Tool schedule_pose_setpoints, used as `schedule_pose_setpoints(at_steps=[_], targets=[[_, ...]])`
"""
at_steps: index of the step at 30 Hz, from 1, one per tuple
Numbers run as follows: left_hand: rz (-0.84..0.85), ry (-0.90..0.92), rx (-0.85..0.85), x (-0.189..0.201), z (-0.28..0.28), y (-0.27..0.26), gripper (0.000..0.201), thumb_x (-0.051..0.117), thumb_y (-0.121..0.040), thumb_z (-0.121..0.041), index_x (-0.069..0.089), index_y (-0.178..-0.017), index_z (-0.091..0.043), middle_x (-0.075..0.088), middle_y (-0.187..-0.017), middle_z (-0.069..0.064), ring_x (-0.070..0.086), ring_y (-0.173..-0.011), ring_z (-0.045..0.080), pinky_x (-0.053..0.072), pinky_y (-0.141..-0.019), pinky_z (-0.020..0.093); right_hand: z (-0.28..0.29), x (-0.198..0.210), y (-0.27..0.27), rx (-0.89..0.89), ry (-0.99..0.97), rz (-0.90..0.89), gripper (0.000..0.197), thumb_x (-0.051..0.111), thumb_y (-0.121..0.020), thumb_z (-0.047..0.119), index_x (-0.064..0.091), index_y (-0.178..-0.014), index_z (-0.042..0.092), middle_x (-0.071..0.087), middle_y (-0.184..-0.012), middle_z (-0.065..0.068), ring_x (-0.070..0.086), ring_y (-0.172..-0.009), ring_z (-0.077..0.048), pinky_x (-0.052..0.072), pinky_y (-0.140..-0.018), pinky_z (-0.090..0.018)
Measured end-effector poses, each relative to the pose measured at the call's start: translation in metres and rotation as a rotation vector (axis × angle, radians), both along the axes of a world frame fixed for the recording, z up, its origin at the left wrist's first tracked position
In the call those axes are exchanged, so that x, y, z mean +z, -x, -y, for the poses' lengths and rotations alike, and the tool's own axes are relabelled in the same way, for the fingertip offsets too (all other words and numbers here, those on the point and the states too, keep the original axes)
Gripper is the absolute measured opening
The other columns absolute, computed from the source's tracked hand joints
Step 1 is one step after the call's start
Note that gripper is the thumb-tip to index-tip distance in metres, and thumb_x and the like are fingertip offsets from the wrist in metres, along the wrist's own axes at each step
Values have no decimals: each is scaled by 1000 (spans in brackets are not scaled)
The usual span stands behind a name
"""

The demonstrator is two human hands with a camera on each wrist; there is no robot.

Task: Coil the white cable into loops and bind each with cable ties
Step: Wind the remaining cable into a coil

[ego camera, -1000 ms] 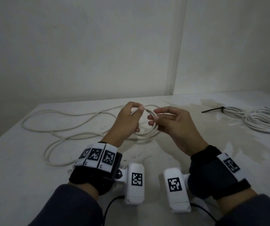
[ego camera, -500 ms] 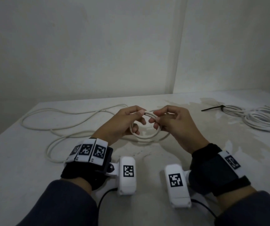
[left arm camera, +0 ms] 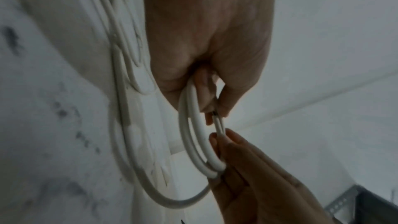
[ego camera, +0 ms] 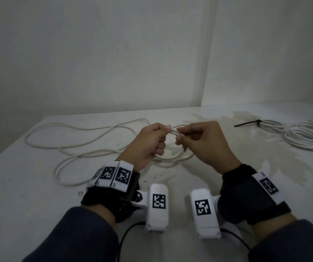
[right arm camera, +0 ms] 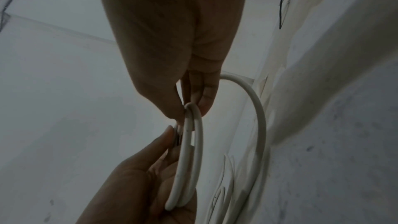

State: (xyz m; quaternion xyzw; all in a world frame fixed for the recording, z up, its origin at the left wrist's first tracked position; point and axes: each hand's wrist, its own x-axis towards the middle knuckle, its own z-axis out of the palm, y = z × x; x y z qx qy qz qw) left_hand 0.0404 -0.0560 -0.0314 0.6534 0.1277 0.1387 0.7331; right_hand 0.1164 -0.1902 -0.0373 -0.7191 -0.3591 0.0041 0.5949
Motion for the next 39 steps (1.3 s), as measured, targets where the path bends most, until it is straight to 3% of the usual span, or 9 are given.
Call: schedule_pose_setpoints(at_steps=[10, 12, 15, 19, 21, 22, 29, 33, 39], targets=[[-62, -536, -49, 14, 2, 6, 26, 48, -99, -31, 63, -80, -20, 40, -62, -1, 31, -39, 2, 28, -42, 16, 9, 7, 1, 7, 46, 239, 17, 80, -75, 9, 75, -73, 25, 69, -60, 17, 68, -57, -5, 54, -60, -22], [-31, -620, -31, 19, 2, 7, 27, 48, -99, -31, 63, -81, -17, 43, -60, -5, 36, -38, 0, 29, -44, 17, 8, 6, -1, -68, 24, 316, 28, 83, -71, 13, 69, -70, 37, 65, -65, 21, 64, -63, -4, 47, -60, -19], [6, -684, -44, 23, 3, 9, 28, 48, -98, -31, 64, -85, -12, 45, -50, -15, 39, -39, -2, 29, -43, 15, 8, 4, -6, -177, 44, 403, 30, 86, -63, 21, 62, -77, 33, 43, -85, 15, 50, -85, -13, 36, -70, -14], [124, -616, -111, 26, 7, 13, 28, 48, -99, -26, 59, -75, -16, 41, -50, -14, 32, -40, 1, 26, -41, 13, 8, 6, -3, 35, -2, 42, 25, 74, -77, 16, 51, -89, 18, 60, -94, -7, 64, -79, -15, 53, -73, -28], [205, -596, -76, 26, 10, 13, 29, 46, -100, -20, 57, -73, -15, 44, -48, -15, 37, -39, -1, 28, -42, 9, 7, 12, 4, 242, -28, -195, 2, 56, -91, 7, 58, -89, 8, 67, -81, -12, 69, -71, -23, 58, -75, -39], [231, -577, -52, 26, 10, 12, 29, 45, -100, -18, 56, -74, -13, 45, -48, -15, 39, -38, -2, 30, -43, 8, 5, 14, 7, 304, -46, -291, 12, 50, -94, 7, 59, -87, 6, 67, -73, -11, 68, -67, -26, 58, -74, -40], [166, -360, 111, 13, 21, -2, 32, 42, -101, -29, 57, -76, -16, 50, -51, -18, 40, -39, -1, 37, -51, 17, -5, 11, 12, 366, -234, -554, 33, 41, -101, 19, 48, -71, 7, 44, -49, -4, 46, -48, -18, 42, -56, -30], [165, -184, 75, 12, 22, -7, 32, 44, -101, -29, 57, -76, -14, 44, -75, 3, 34, -42, 3, 36, -49, 18, -4, 13, 13, 408, -307, -646, 45, 36, -102, 35, 47, -67, 10, 33, -47, 0, 35, -46, -15, 39, -51, -24], [121, -21, 22, 5, 16, -9, 41, 47, -99, -36, 67, -68, -18, 46, -93, 20, 40, -82, 33, 35, -57, 31, -3, 14, 13, 695, -385, -933, 39, 33, -101, 33, 48, -72, 11, 28, -43, 6, 27, -37, -7, 43, -52, -22]])
